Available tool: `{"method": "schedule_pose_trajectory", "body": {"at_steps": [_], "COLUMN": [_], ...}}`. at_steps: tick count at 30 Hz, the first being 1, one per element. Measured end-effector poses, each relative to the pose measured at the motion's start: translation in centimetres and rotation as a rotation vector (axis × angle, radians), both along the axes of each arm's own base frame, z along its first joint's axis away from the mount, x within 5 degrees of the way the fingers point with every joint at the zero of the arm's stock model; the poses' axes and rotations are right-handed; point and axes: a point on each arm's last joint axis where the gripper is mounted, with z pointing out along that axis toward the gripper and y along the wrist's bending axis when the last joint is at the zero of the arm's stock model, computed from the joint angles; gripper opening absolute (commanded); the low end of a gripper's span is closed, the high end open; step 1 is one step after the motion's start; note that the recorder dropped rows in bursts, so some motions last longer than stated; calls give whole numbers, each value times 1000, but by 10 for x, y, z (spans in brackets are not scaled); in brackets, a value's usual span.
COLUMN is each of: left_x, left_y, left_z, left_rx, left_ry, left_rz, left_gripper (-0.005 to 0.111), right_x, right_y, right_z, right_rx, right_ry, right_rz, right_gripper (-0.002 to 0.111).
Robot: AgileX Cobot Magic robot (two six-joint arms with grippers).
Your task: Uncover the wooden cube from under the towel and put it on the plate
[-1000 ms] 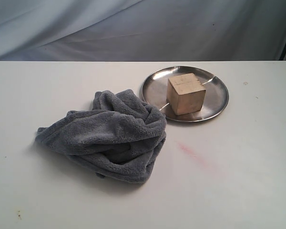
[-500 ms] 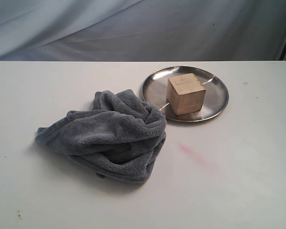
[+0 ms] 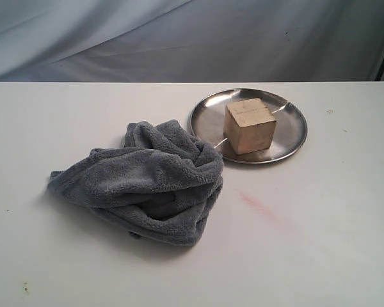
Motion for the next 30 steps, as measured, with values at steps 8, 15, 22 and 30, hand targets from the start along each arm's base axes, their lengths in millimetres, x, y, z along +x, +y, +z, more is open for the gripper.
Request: {"method": "schedule_pose_trajectory", "body": {"at_steps": [8,15,22,30], "left_x": [0,0,0,0], "left_y": [0,0,0,0], "left_z": [0,0,0,0], "left_rx": [0,0,0,0], "left_ry": [0,0,0,0], "left_rz": [0,0,0,0], "left_gripper": [1,1,1,1], "right_x": [40,54,56,56], "right_y": [6,12,13,13], "right_z": [-83,-121,-129,-136], "right_rx": [7,85,28,-90], "right_ry": [230,170,135,199], "right_rz": [16,74,73,52], "right_gripper": [0,0,0,0]}}
